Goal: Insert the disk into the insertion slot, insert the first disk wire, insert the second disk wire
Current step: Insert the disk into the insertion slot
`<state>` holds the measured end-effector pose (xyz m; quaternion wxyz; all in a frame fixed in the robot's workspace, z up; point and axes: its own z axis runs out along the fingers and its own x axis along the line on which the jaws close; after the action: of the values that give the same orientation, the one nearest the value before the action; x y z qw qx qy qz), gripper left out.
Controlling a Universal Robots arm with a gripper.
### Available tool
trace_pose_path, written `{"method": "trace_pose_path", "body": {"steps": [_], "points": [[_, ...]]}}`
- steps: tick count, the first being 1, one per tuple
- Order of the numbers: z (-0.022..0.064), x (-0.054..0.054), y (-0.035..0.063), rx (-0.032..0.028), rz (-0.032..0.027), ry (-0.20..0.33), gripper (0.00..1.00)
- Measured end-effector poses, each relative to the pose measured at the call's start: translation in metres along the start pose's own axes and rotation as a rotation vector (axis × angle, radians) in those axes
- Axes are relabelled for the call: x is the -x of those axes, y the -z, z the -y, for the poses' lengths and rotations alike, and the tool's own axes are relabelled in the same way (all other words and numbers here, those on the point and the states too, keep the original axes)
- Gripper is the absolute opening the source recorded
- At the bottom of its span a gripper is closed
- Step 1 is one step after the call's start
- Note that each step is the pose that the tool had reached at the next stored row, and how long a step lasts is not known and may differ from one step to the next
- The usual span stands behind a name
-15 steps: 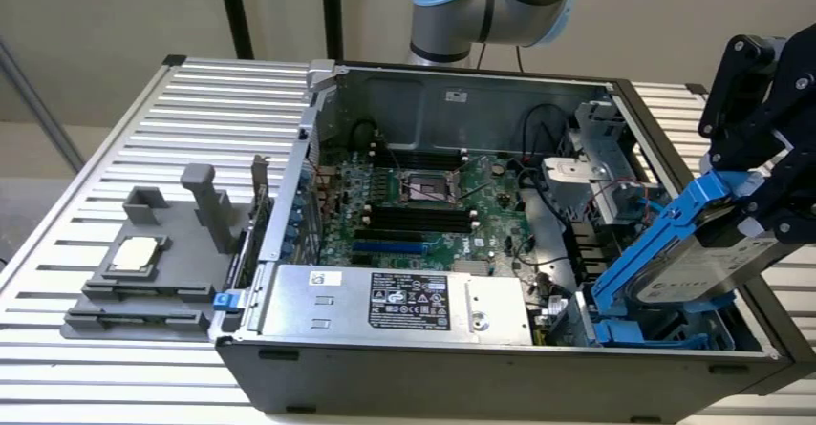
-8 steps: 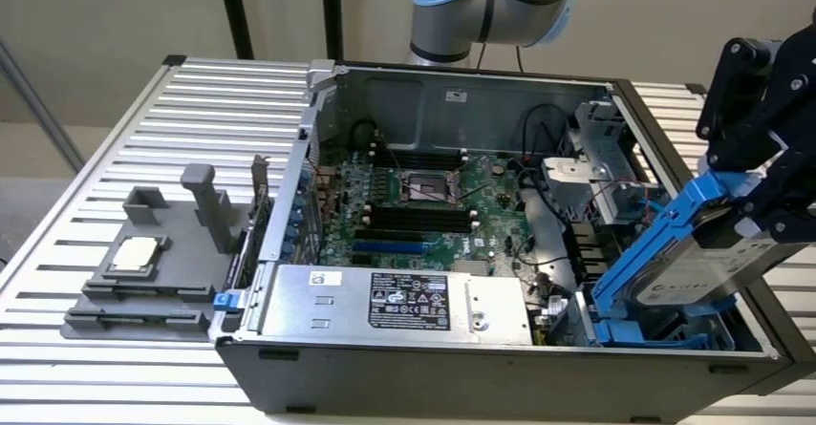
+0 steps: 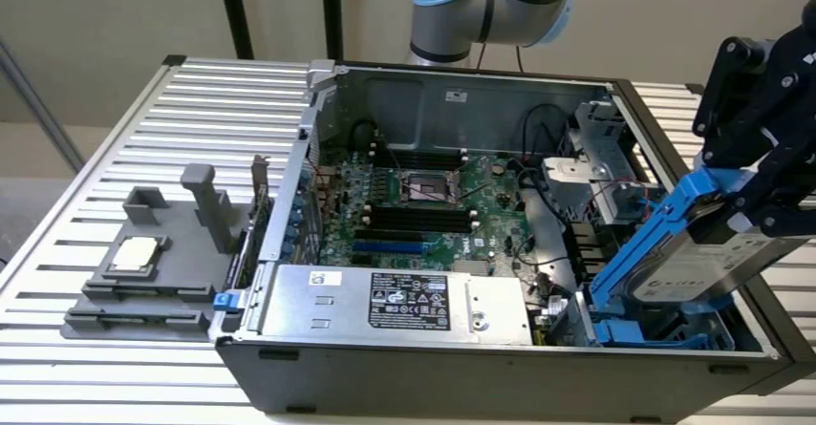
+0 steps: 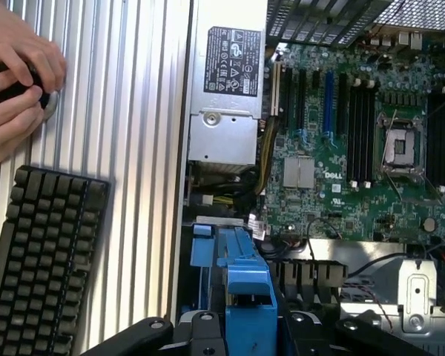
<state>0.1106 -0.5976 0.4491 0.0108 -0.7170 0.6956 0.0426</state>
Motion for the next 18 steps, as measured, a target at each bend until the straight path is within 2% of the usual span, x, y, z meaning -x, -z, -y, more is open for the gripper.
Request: {"method": "trace_pose_path", "body": {"steps": [18], "points": [[0.0003,-0.0002,-0.0068,-0.0016,-0.0013,-0.021,0.33]]}}
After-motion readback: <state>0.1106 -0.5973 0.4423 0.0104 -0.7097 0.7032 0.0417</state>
